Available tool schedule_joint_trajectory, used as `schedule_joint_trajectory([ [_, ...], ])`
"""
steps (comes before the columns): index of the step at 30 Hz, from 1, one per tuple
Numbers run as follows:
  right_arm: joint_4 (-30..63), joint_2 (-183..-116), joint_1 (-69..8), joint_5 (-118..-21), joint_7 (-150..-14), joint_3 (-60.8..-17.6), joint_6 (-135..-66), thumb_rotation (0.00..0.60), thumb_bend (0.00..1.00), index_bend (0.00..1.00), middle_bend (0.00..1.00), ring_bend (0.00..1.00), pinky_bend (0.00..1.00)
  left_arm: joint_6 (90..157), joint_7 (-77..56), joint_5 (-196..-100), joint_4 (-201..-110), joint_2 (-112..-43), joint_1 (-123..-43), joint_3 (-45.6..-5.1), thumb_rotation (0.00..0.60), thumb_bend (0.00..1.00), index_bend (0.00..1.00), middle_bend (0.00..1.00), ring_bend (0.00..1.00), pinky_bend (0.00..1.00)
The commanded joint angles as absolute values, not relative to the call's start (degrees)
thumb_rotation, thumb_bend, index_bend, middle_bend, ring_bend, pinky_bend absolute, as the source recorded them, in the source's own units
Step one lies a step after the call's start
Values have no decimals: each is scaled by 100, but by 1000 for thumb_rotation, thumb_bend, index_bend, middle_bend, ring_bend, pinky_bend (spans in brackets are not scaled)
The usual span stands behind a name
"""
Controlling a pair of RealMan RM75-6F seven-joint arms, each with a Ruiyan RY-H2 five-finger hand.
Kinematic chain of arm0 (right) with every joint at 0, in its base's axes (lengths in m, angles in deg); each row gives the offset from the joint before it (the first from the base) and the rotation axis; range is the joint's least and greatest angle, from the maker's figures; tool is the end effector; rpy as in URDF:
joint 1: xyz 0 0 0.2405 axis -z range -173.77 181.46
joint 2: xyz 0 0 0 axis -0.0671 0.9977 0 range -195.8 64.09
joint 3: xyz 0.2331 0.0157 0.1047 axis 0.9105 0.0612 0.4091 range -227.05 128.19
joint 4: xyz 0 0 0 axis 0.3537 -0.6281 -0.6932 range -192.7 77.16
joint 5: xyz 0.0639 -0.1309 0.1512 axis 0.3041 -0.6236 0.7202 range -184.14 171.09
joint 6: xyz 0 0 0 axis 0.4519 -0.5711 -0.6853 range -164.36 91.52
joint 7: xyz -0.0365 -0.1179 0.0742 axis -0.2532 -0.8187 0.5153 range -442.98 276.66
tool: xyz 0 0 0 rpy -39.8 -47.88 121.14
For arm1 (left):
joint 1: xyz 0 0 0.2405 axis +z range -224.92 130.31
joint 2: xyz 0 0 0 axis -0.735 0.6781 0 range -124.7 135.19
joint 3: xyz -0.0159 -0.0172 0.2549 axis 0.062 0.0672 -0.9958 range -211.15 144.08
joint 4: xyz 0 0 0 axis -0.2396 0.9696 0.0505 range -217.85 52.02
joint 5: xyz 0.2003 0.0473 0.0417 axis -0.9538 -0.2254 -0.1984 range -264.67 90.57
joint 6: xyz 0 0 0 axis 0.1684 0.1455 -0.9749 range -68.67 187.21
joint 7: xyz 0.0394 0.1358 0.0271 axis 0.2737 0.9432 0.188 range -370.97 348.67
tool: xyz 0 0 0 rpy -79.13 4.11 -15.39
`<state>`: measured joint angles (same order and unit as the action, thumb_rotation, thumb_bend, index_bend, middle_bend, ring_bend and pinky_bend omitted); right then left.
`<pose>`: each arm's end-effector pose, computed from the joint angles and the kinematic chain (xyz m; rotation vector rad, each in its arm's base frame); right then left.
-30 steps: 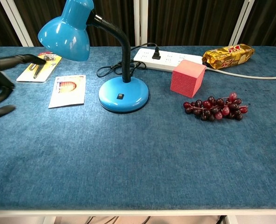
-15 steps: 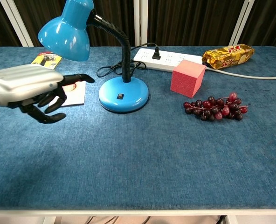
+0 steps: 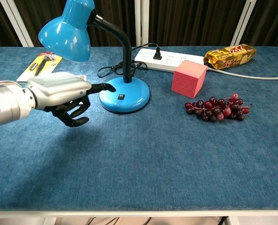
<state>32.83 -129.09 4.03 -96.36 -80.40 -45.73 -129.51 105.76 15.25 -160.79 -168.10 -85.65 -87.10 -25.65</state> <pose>-0.3143 -0.1555 0.1832 1.3088 -0.8136 0.9738 -0.1451 0.3047 -0.0533 -2.1641 -0.7831 -0.8024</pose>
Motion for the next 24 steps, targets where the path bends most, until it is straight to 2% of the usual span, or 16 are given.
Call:
schedule_joint_trajectory([
  [1,3242,-12912,389,-9610,-7968,-4558,-12921,600,203,0,0,0,0,10513,1656,-15881,-16693,-8669,-8826,-2548,600,430,68,737,724,697],
  [24,3019,-12868,409,-9424,-7518,-4490,-12849,600,212,0,0,0,0,10534,1948,-15305,-16305,-9032,-9244,-2698,600,430,68,732,722,690],
])
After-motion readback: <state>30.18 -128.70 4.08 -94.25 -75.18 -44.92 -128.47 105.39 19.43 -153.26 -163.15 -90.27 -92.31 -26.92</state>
